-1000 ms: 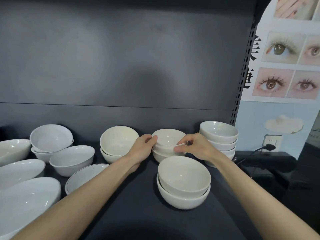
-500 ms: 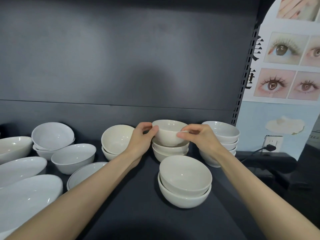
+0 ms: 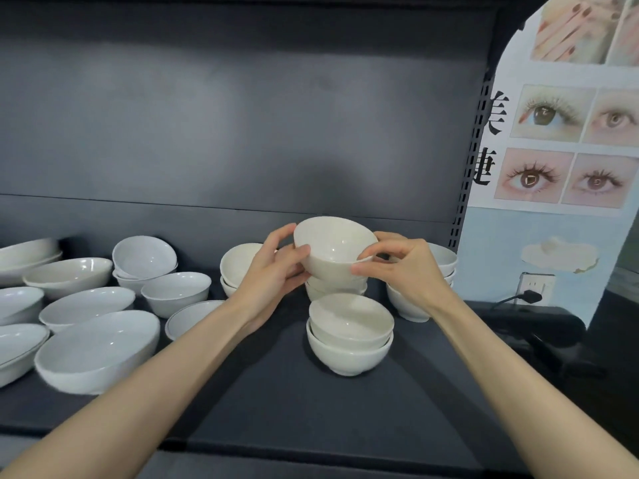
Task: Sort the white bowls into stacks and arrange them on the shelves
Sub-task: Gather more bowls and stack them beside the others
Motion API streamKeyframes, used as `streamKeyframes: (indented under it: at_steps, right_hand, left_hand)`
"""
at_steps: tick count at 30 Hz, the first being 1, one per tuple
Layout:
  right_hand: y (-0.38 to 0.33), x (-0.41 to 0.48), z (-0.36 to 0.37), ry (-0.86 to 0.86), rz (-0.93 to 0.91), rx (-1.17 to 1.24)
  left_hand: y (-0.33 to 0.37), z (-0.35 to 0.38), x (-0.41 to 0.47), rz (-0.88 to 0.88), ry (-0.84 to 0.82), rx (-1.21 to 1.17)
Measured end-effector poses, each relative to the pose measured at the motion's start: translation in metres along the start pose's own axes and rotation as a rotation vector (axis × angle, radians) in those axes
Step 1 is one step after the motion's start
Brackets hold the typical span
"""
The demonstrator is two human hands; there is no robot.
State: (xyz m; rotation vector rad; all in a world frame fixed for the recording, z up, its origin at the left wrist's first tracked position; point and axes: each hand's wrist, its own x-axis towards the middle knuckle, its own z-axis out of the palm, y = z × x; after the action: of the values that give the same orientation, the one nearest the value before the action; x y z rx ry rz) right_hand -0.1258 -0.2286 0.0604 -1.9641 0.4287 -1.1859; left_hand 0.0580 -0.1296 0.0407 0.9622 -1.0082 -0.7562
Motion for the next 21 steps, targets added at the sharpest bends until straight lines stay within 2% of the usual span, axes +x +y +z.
streamKeyframes:
  at_steps: [3, 7, 14, 21]
  right_hand:
    - [-0.013, -0.025, -0.017, 0.034, -0.004, -0.002]
    - [-0.018, -0.064, -0.052, 0.089, 0.053, -0.021]
    - [-0.006, -0.118, -0.104, 0.098, 0.153, -0.082]
    - [0.021, -0.144, -0.109, 0.090, 0.233, -0.157]
  left_hand:
    - [-0.002, 0.023, -0.021, -0.001, 0.005, 0.068]
    - [-0.010, 0.059, -0.049, 0.069, 0.093, 0.310]
    - [-0.040, 0.086, -0.091, -0.097, 0.199, 0.598]
    - [-0.056, 0.078, -0.094, -0.021, 0.273, 0.680]
